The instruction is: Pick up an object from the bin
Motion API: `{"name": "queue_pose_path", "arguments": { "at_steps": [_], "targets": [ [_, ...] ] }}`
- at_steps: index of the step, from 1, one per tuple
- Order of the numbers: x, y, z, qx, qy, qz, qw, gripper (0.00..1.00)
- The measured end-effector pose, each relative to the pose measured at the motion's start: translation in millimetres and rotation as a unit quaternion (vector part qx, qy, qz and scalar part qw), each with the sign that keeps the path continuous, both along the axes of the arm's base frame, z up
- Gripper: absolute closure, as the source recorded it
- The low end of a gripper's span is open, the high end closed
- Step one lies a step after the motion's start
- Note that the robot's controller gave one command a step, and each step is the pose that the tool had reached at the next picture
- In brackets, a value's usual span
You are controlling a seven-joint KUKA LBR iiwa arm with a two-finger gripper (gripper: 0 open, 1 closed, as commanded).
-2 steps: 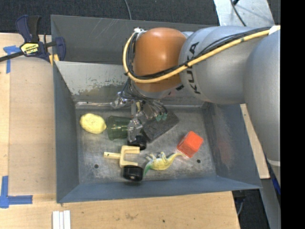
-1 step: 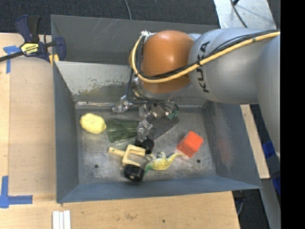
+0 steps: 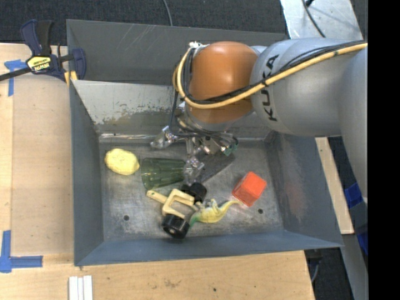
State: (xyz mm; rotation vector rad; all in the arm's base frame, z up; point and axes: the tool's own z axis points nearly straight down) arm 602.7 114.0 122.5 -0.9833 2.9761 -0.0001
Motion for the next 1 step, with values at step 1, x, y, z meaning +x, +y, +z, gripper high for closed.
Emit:
{"name": "queue_pose_path", "arguments": {
  "at_steps": [1],
  "targets": [
    [-14.8,16.6,-12.3,0.0,0.0002,-0.03,0.9996,0.0]
  ]
}}
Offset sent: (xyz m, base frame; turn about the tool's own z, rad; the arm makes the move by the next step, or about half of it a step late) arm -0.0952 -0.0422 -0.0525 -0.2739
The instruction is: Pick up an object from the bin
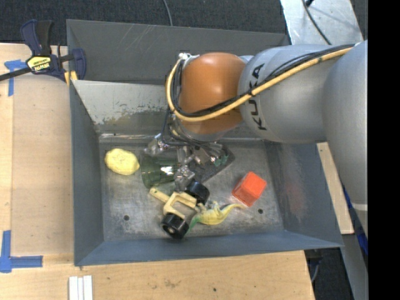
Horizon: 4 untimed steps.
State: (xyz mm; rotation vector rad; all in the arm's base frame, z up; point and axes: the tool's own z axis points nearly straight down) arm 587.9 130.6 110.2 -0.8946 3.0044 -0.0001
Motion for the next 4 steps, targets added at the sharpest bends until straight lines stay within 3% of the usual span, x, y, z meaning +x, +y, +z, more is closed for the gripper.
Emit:
{"name": "queue_pose_path", "arguments": {
  "at_steps": [1,4],
  "targets": [
    [-55.9,-50.6,-12.7,0.002,-0.0357,0.164,0.9858,1.0],
    [-52.2,-48.2,-13.1,-0.001,-0.028,0.163,0.9862,1.0]
  ]
}}
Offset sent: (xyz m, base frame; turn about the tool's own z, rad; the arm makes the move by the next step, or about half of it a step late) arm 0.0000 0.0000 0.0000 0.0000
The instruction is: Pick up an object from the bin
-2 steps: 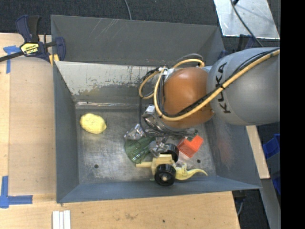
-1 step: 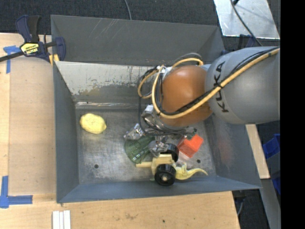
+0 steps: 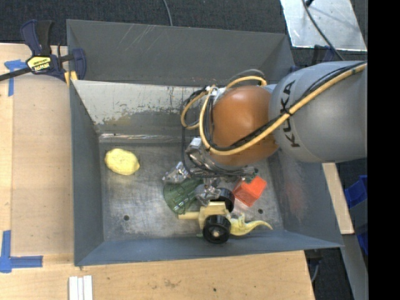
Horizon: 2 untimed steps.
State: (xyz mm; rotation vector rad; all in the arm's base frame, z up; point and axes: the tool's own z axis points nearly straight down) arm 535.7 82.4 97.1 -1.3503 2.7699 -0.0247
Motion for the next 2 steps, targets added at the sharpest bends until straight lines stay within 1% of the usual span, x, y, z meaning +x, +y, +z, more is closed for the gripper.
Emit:
{"name": "queue_pose_path", "arguments": {
  "at_steps": [2],
  "targets": [
    [0.0,-0.2,0.0,0.0,-0.0002,-0.001,1.0,1.0]
  ]
}}
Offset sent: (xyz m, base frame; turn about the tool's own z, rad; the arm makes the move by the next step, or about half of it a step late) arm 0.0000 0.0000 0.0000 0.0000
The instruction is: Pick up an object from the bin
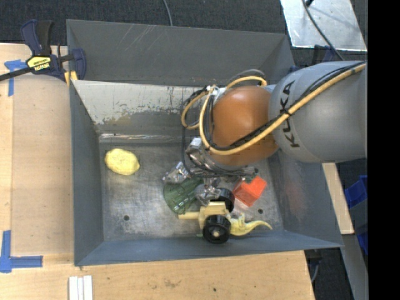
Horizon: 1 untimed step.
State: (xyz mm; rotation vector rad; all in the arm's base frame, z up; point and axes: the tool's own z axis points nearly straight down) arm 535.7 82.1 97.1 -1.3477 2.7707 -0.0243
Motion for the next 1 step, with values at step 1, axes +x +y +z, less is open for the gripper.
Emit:
{"name": "queue_pose_path", "arguments": {
  "at_steps": [1],
  "targets": [
    [0.0,0.0,0.0,0.0,0.0001,0.0,1.0,1.0]
  ]
}}
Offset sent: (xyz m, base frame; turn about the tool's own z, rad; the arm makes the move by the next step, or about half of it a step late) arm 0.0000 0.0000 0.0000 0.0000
